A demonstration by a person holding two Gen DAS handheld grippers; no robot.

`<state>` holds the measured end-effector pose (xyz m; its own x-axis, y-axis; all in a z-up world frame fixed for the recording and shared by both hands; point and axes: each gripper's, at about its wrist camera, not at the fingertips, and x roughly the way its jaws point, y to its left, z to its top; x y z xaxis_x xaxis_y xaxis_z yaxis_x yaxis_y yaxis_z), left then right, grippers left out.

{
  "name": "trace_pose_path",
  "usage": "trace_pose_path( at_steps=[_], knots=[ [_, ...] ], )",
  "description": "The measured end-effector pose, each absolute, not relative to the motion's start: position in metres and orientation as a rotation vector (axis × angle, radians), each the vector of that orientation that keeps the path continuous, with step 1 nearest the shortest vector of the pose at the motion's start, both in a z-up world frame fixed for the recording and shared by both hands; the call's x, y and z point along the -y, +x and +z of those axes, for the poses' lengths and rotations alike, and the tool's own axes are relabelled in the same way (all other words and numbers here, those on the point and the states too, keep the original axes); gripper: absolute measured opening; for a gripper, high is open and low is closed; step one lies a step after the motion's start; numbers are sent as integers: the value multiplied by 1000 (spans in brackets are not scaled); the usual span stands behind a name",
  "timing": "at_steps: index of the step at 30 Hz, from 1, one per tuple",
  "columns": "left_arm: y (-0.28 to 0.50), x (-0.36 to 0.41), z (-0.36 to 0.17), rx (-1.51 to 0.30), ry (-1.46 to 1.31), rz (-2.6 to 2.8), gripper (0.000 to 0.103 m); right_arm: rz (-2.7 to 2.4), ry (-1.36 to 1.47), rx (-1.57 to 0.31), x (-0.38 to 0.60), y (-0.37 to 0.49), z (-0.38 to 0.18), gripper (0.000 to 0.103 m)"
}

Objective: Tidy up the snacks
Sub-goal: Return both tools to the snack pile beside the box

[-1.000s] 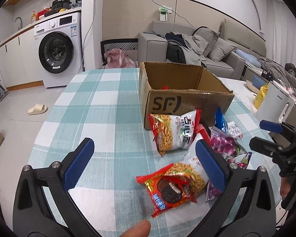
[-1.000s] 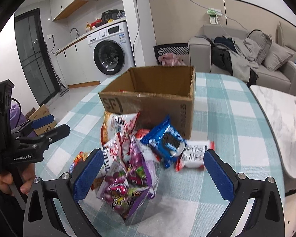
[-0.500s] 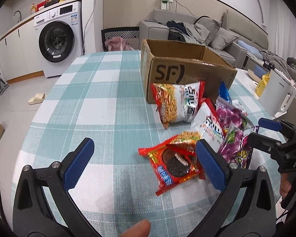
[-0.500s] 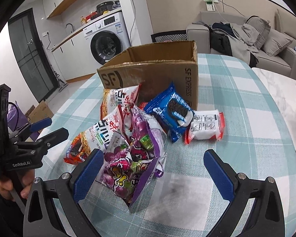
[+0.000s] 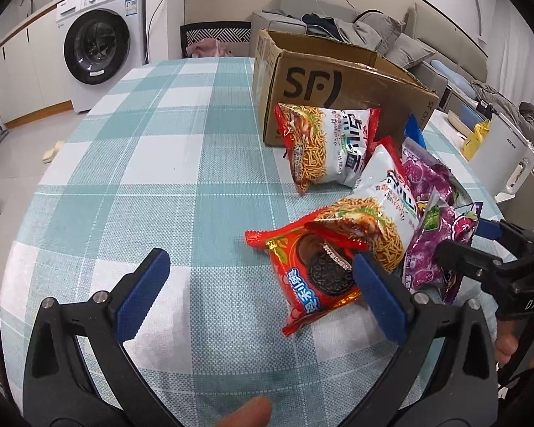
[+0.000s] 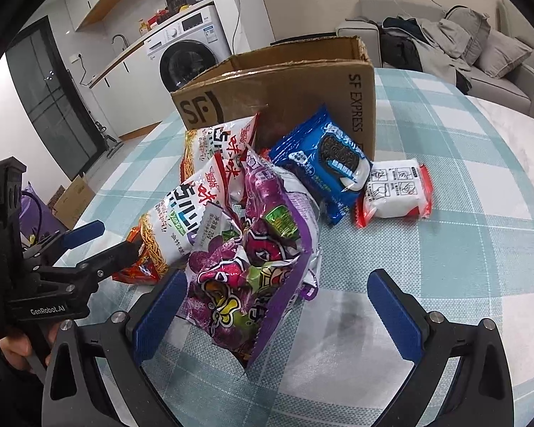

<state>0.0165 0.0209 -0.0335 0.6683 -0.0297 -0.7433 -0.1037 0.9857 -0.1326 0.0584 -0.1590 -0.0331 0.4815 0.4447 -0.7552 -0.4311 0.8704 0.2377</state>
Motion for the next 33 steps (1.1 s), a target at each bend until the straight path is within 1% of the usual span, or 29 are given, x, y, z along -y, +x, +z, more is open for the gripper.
trace_pose_path(
  at_steps=[10,17,26,33],
  knots=[
    [22,-12,-41,-875,-175,-8,102,540,19,-953,154,62,-43,103],
    [22,-14,-44,-884,-155,0,102,516,-10,-950,168,60,-41,103],
    [26,-18,-47,-902,-163,0,102,540,35,-952,178,57,-42,103],
    [34,-16,-53,-927,-175,30,102,558,-2,-944,162,55,-44,102]
  ],
)
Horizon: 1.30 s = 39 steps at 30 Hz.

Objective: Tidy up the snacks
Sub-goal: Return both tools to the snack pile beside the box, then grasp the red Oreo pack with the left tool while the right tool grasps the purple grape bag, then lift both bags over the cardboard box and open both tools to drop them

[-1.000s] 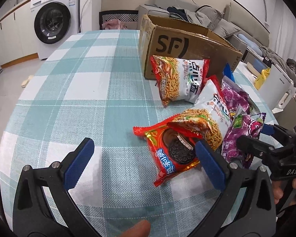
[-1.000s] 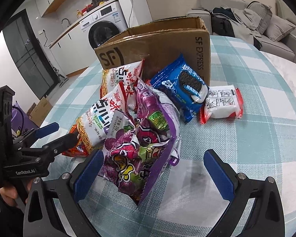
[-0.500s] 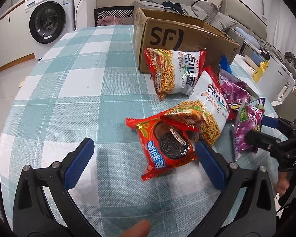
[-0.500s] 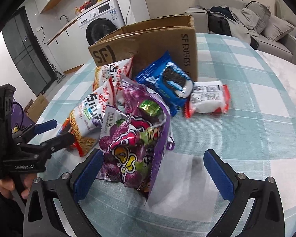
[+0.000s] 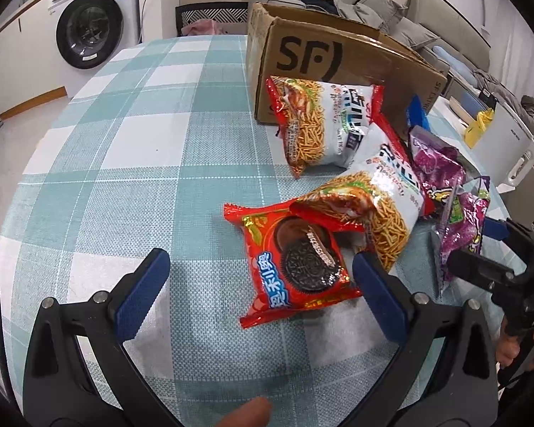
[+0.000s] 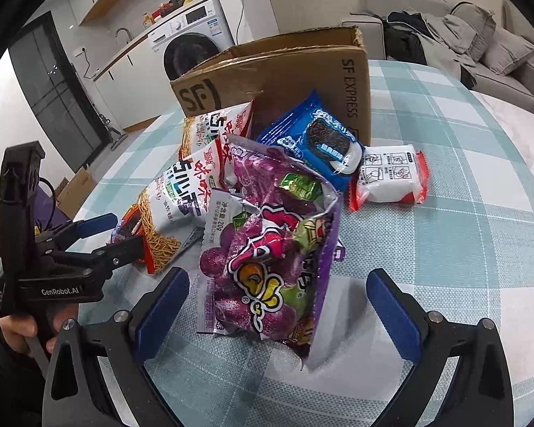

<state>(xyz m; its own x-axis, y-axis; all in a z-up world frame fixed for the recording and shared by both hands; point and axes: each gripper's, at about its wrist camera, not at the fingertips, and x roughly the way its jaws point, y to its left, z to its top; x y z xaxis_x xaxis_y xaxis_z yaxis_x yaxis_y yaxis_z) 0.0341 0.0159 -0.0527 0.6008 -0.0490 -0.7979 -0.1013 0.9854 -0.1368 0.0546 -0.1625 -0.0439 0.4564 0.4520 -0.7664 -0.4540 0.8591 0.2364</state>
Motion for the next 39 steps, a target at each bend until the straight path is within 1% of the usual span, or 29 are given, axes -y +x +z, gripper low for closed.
trace_pose_path(
  at_steps=[2,4,6,7,9,10,11,12,13,14,15,16,18,28,39],
  knots=[
    [36,-18,-53,-930,-183,35,102,557,-8,-945,161,55,-44,101],
    [37,-20,-53,-931,-184,44,102,556,-11,-944,160,54,-44,97],
    [36,-22,-53,-928,-180,47,101,557,-11,-943,160,54,-44,88],
    [37,-22,-54,-932,-182,41,100,559,-10,-946,160,55,-45,87],
    [37,-22,-54,-936,-193,14,88,555,-7,-948,162,55,-45,79],
    [37,-21,-53,-933,-187,9,85,560,-2,-948,163,56,-46,78],
    [37,-20,-53,-932,-185,-1,75,569,8,-950,164,56,-46,76],
    [37,-19,-52,-932,-182,-17,67,574,15,-950,166,57,-46,74],
    [36,-17,-51,-929,-179,-28,64,581,21,-949,166,57,-46,72],
    [35,-15,-51,-926,-181,-44,54,586,24,-951,166,57,-46,69],
    [34,-14,-50,-920,-186,-63,48,592,27,-950,167,56,-46,65],
    [32,-13,-50,-914,-182,-63,47,603,34,-948,167,56,-46,63],
    [29,-11,-49,-903,-174,-67,41,608,38,-946,167,55,-46,60],
    [17,-20,-42,-863,-211,-44,39,609,50,-909,173,47,-44,58],
    [3,-25,-8,-790,-222,-26,39,587,60,-824,190,30,-14,58]
  ],
)
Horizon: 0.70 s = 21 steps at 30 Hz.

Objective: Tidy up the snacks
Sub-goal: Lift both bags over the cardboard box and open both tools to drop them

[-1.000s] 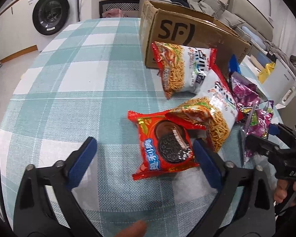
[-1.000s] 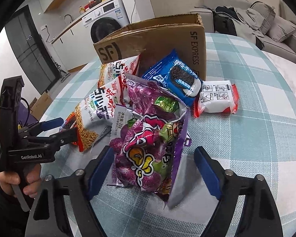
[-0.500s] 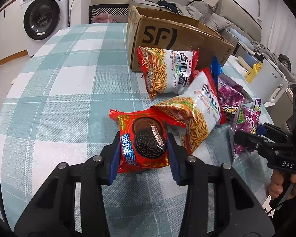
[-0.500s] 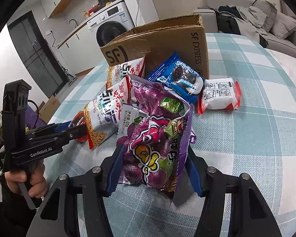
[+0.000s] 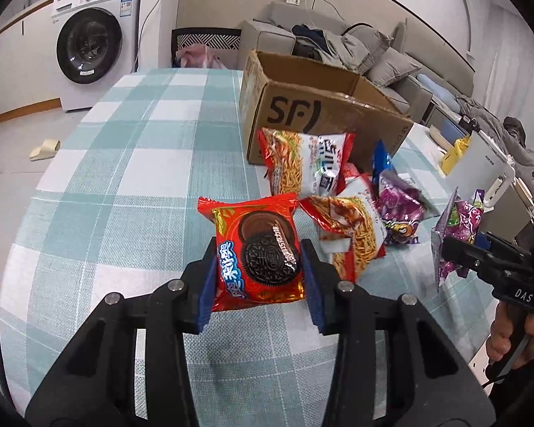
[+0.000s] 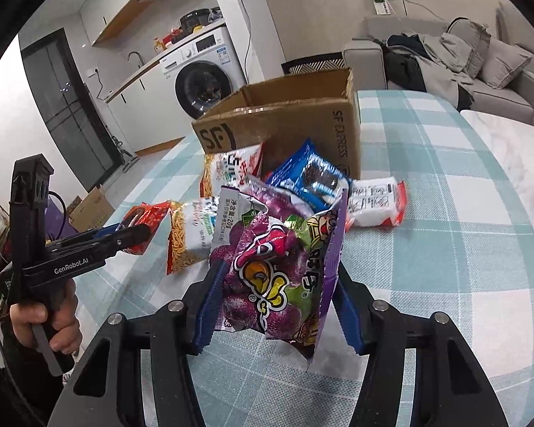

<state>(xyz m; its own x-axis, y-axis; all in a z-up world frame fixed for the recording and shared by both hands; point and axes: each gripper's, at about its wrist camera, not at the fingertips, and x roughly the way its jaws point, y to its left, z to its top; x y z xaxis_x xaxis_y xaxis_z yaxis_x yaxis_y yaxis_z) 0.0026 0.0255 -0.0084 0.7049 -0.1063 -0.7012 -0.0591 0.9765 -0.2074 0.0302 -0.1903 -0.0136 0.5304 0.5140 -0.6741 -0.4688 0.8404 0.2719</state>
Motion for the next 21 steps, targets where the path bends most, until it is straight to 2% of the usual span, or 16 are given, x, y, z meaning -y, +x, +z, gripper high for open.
trace_pose_path(
  at_steps=[21],
  knots=[
    [20,-14,55,-645,-199,-84,39,562,68,-704,194,49,42,58]
  ],
)
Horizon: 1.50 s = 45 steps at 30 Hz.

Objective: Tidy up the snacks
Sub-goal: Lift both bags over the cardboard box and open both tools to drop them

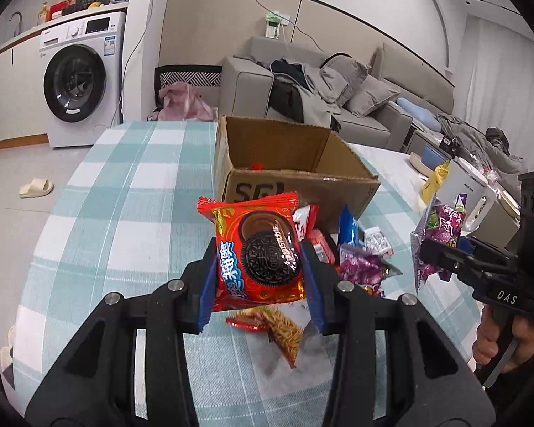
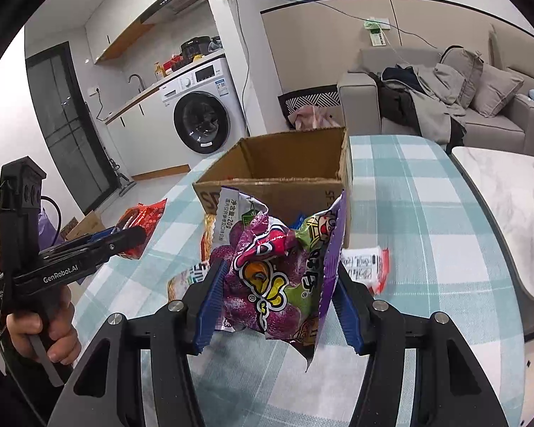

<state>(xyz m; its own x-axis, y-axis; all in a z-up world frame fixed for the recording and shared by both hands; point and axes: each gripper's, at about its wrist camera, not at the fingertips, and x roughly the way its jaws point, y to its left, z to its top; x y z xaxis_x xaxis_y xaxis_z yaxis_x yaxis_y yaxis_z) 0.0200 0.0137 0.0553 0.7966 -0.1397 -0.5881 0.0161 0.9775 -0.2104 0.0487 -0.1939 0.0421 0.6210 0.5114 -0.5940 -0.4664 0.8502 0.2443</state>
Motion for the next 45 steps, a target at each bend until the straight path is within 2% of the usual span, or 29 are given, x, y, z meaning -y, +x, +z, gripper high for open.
trace_pose_path(
  at_steps=[21,45],
  knots=[
    [81,-7,86,-611,-146,-74,39,581,62,-643,169,105,82,58],
    [173,-6,103,-601,-117,-84,39,545,100,-666,155,180,84,58]
  ],
)
